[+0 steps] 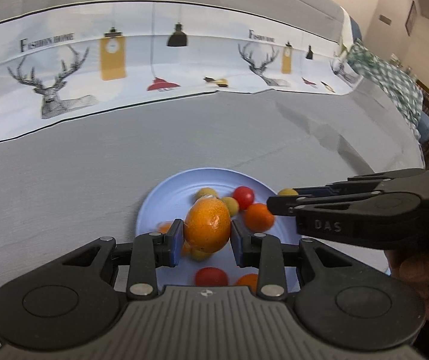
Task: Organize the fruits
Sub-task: 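Carry the mandarin and yellow fruit over the blue plate with both grippers, then open both grippers to drop the mandarin and yellow fruit onto the plate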
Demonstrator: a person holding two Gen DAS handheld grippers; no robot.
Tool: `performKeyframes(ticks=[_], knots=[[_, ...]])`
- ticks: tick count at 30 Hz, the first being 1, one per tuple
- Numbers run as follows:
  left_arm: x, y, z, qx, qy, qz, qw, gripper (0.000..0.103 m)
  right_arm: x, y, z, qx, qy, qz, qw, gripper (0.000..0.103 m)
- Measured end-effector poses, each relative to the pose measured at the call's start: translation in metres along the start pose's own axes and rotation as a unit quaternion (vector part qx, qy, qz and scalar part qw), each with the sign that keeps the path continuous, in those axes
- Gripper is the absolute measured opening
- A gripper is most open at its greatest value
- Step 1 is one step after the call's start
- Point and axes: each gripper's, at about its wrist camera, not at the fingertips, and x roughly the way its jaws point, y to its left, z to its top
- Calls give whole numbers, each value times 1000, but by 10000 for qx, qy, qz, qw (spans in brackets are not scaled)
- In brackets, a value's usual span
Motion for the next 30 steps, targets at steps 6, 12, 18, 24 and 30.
performKeyframes(ticks=[6, 12, 18, 24, 30], knots=[[11, -10, 1, 85, 53, -61, 9999, 37, 2, -10, -3, 101, 95, -72, 9999, 27], [17, -13, 3, 106, 97, -99, 9998, 39, 4, -14, -5, 178, 209, -42, 9996, 28], [9, -8, 4, -3, -34, -92, 10000, 46, 1, -19, -4, 316, 194, 36, 9993, 39], [-22, -5, 1, 55, -504, 233, 9984, 70, -23, -27, -3, 333, -157, 58, 9993, 64], [-71, -5, -11, -133, -1167, 938, 9886, 71, -74, -47, -8, 632, -1189, -158, 9908, 102]])
